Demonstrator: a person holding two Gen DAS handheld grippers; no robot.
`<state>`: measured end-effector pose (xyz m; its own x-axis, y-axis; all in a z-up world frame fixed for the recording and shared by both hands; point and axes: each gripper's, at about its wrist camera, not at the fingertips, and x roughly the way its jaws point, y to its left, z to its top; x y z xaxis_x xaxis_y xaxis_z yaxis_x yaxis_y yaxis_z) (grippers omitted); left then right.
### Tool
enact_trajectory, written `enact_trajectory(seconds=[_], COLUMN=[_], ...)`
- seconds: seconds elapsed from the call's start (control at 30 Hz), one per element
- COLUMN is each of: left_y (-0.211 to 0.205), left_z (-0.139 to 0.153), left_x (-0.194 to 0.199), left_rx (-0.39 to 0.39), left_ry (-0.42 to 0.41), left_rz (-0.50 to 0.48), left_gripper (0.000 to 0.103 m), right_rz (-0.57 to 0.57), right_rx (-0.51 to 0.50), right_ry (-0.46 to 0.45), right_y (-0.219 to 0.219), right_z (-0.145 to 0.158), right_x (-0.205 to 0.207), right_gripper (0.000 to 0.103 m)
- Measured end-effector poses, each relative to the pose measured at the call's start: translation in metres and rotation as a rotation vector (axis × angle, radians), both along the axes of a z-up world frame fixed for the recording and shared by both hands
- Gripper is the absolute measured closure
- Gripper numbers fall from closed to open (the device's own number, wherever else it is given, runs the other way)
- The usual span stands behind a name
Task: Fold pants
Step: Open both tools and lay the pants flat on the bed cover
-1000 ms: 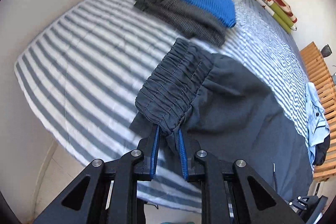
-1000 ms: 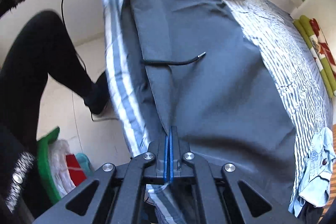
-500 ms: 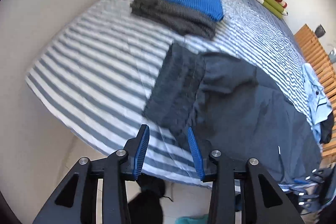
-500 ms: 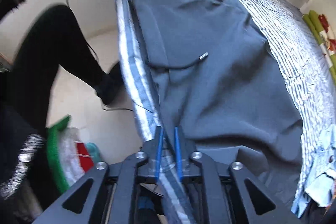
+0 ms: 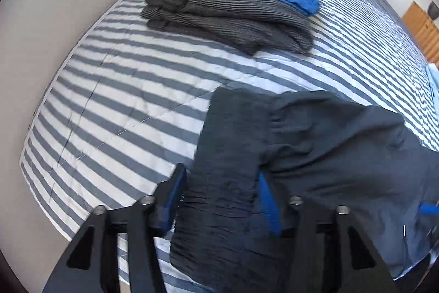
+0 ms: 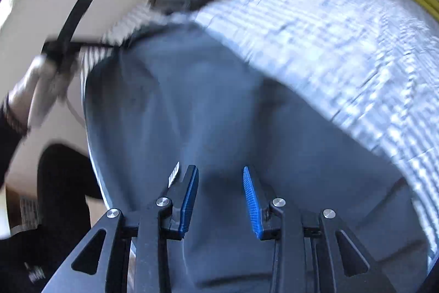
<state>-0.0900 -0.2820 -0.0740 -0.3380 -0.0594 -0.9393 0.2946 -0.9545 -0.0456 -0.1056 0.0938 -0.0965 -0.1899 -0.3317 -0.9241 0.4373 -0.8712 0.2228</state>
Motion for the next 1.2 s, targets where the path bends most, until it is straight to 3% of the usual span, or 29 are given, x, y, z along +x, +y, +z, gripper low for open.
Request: enact_trajectory(seconds=[0.1, 0.23, 0.37, 0.5, 0.67, 0.8, 0.87, 1.07, 1.2], left_y=[0.005, 0.040, 0.102, 0.178, 0.246, 0.273, 0.275, 0.273, 0.270], left_z=[0.016, 0.055, 0.082, 0.074, 0.026, -0.008, -0.012, -0.009, -0.008], left_x=[0.005, 0.006, 0.011, 0.019, 0.028, 0.039, 0.042, 0.046, 0.046], left_rx=[-0.040, -0.104, -0.032, 0.016, -0.002, -0.014, -0.023, -0.011, -0.002], left_ry=[0.028, 0.112, 0.170, 0.134, 0.002, -0.083, -0.073, -0.094, -0.102], left_rz=[-0.018, -0.064, -0.214, -0.432, -0.603, -0.613, -0.610, -0.591, -0.572], left_gripper=[0.043, 0.046, 0.046, 0.046, 0.046, 0.046, 0.046, 0.046, 0.046], right_rz=[0.059, -0.037, -0.168, -0.225, -0.078, -0.023, -0.039, -0.177, -0.130], right_rx=[0.011, -0.074, -0.058, -0.031, 0.104, 0.249, 0.279, 0.121, 0.150], right_ry=[0.005, 0.045, 0.033, -0.015, 0.008, 0.029, 0.045, 0.038, 0.035], right_y=[0.005, 0.055, 0.110, 0.140, 0.121, 0.111, 0.115, 0.151, 0.149], right_z=[0.002, 0.033, 0.037, 0.034, 0.024, 0.003, -0.001, 0.022, 0.019], right_x=[0.025, 0.045, 0.070, 0.098, 0.137, 0.154, 0.155, 0.143, 0.149], right_gripper=[0.072, 0.072, 0.072, 0.072, 0.072, 0.071, 0.071, 0.071, 0.071])
